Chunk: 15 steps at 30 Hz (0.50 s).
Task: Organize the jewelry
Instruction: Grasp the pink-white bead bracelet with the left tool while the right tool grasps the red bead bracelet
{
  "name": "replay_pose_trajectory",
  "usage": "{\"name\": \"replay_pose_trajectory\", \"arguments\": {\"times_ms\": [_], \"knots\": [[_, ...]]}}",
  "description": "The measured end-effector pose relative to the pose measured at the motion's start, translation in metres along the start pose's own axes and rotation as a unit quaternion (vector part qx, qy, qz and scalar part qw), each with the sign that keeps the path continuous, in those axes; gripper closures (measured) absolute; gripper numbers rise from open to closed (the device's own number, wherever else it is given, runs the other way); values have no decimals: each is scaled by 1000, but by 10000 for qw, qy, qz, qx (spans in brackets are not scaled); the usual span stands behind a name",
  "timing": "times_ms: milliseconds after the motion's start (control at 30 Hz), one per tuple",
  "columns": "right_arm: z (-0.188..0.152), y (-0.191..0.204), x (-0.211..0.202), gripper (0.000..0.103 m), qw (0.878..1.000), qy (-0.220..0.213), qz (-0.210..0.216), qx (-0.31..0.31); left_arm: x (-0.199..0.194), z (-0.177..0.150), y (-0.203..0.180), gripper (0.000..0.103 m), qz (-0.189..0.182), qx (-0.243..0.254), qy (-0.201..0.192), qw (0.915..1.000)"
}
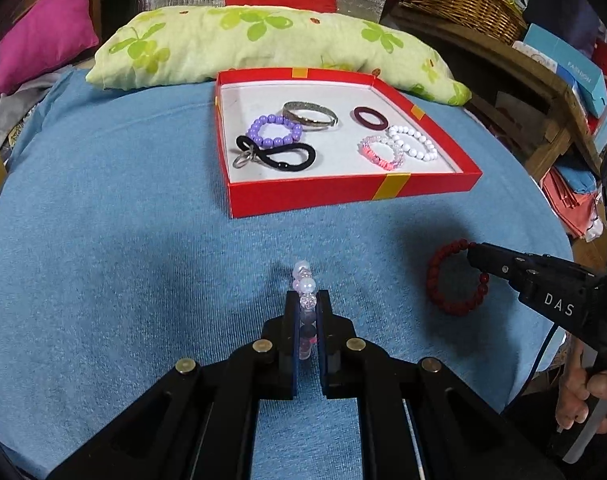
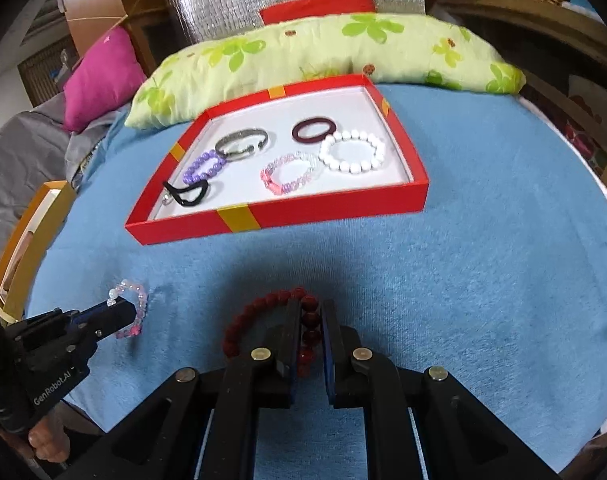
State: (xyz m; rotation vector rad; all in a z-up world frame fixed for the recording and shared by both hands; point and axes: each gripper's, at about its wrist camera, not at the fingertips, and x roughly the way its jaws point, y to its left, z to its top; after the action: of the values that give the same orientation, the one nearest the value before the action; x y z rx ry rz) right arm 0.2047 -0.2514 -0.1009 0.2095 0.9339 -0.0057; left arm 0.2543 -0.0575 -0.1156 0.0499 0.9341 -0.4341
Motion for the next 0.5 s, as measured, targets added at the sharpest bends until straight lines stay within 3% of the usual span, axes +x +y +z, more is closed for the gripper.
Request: {"name": "replay_pose_trajectory", "arguments": {"times_ms": [167, 333, 400, 500], "knots": [[-3, -4, 7, 92, 9997, 245, 28, 63, 7, -1, 6, 91, 13, -202, 187, 9996], [-5, -2, 7, 89, 9994, 353, 34, -44, 9, -3, 7, 57, -227, -300, 258, 9990], [-7, 0, 7, 88, 9992, 366, 27, -149, 7, -4, 9, 52, -258, -344, 247, 9988], [-8, 1, 7, 87, 9990, 389, 16, -240, 4, -6, 15, 51, -272, -473, 234, 9982]]}}
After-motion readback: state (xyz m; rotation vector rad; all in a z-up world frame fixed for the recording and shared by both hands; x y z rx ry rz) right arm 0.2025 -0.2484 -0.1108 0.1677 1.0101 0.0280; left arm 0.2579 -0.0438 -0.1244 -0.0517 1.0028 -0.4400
